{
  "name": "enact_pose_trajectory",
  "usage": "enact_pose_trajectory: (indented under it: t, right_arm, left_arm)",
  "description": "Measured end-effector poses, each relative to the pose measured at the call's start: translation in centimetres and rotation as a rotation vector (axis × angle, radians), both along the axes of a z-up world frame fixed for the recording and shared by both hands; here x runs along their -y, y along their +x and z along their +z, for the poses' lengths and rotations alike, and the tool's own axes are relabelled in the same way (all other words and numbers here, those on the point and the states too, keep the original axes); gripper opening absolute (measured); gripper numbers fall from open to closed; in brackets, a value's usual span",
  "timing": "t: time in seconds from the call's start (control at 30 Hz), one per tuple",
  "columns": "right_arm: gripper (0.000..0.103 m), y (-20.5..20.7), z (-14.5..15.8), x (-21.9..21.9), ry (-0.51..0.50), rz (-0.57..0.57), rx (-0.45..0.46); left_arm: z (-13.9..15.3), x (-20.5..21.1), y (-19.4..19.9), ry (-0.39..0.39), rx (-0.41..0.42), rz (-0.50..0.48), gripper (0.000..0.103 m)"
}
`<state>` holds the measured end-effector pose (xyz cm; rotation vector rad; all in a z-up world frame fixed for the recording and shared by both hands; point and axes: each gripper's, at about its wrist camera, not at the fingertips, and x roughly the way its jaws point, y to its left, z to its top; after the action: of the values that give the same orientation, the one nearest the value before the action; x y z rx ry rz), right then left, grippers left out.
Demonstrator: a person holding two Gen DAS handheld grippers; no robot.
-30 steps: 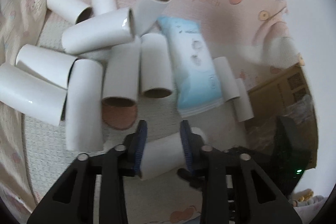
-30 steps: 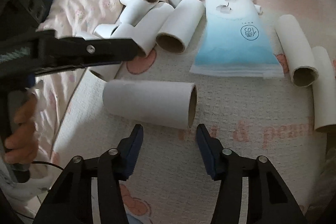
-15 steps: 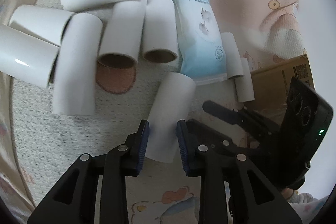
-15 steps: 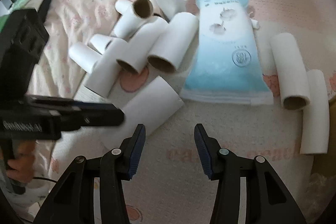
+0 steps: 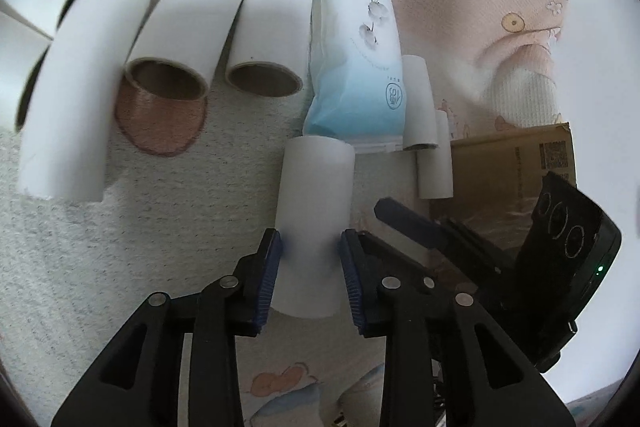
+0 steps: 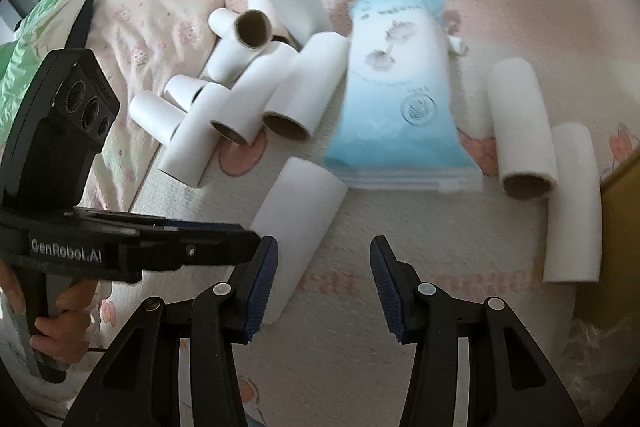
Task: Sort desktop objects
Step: 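Lift the white tube with the left gripper, then raise the tube upright with the left gripper while the right gripper moves alongside it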
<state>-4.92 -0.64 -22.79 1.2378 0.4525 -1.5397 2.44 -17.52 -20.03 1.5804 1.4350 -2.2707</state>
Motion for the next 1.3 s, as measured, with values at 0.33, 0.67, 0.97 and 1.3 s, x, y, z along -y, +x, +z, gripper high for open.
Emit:
enact_pose_trajectory:
  t: [0.33,0.67,0.97,1.3]
  right_arm:
    - [0.046,-0.4,-0.4,-1.1,0.038,-0.042,0.023]
    - [0.046,-0.8,-0.3,-3.0,0.006,-0.072,0.119]
    - [0.046,0.1,0.4,-4.6,-0.04,-0.06,0.135]
    - [0.044,0.0,3.7,-7.2,-0.131,-0.07,0.031]
  left_arm:
    - [-0.3,-0.5,-1.6,0.012,-0.001,-0.034,0.042]
    - [0.7,-2.8,-2.1,-0.061,-0.016,-0.063,0.043]
    - [2.6,-5.5,-2.1,-0.036,-0.13,-0.124,0.042]
    - [8.3,-10.5,-2.5,-0.305,-0.255,-0.225,0.042]
